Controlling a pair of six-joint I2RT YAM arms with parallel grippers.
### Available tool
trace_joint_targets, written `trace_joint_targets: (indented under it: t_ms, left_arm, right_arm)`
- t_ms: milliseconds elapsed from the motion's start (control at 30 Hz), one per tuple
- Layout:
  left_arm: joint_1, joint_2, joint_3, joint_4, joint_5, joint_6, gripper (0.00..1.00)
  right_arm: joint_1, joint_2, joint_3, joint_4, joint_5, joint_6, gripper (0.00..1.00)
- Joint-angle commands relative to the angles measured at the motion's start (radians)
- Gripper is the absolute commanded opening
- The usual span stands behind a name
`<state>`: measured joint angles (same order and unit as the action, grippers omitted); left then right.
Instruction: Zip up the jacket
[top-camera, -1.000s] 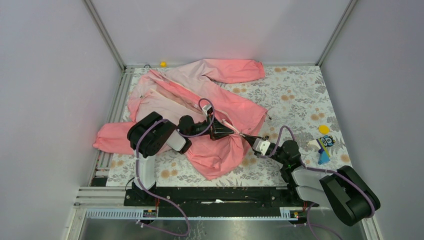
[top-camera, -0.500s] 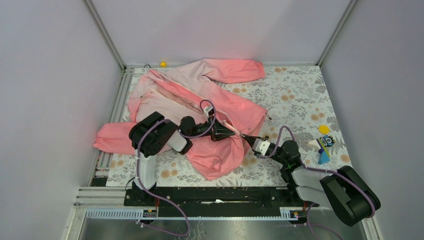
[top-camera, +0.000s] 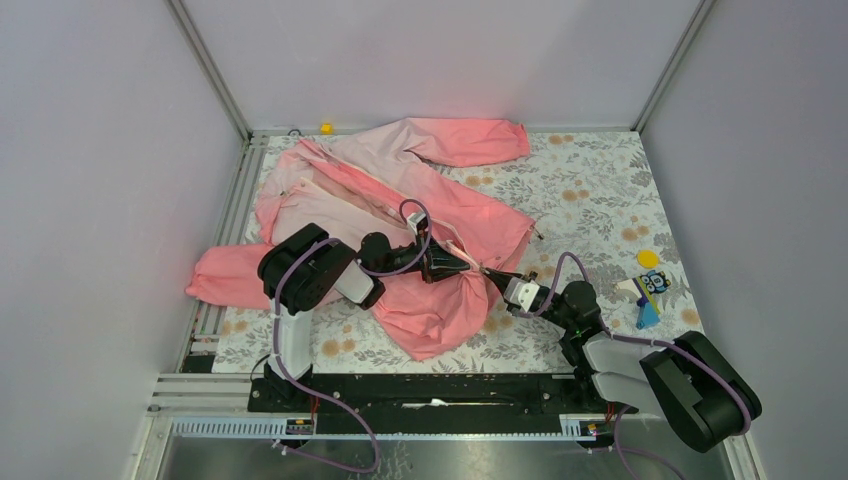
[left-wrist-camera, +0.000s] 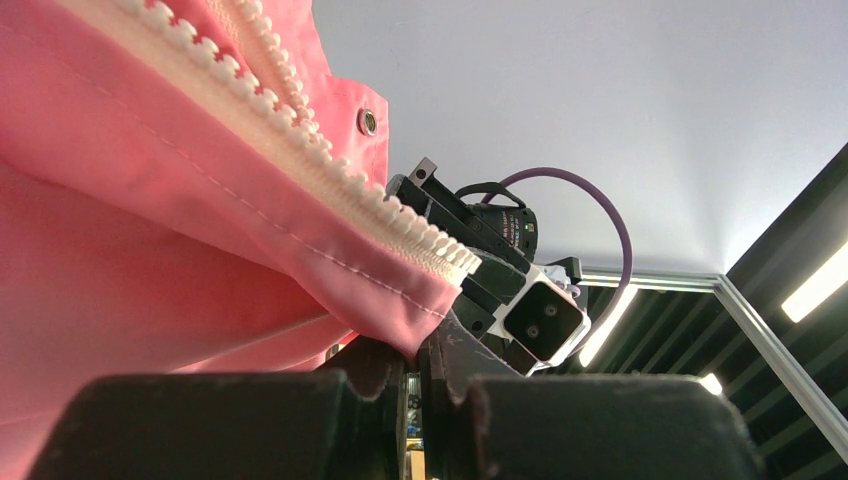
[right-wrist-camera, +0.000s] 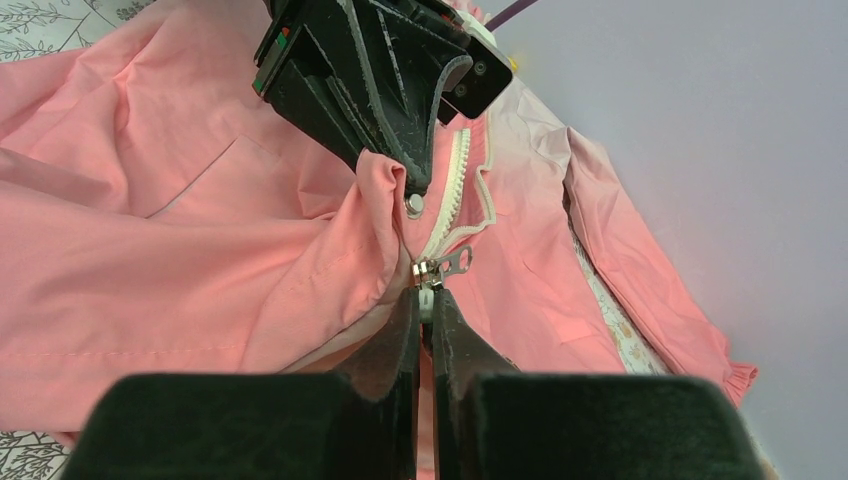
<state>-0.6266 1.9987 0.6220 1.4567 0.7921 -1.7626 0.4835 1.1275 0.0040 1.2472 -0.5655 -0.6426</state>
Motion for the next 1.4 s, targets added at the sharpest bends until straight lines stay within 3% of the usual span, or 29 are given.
trace_joint_targets:
  t_ms: [0,1100,1367]
  left_arm:
    - [-0.002,-0.027,0.006,0.152,-0.024,0.007,0.00]
    - [-0.017,-0.056,-0.008,0.155,-0.052,0.003,0.00]
    - [-0.038,-0.053,-0.001,0.157,-0.058,0.003,0.00]
  right_arm:
    - [0.014,-0.011,-0.009,0.047,-0.002,-0.025,0.00]
    - [0.023,-0.008,-0.009,0.047,0.000,-0.023,0.00]
    - [0.033,0.014,-0.009,0.064,0.003,-0.010,0.05]
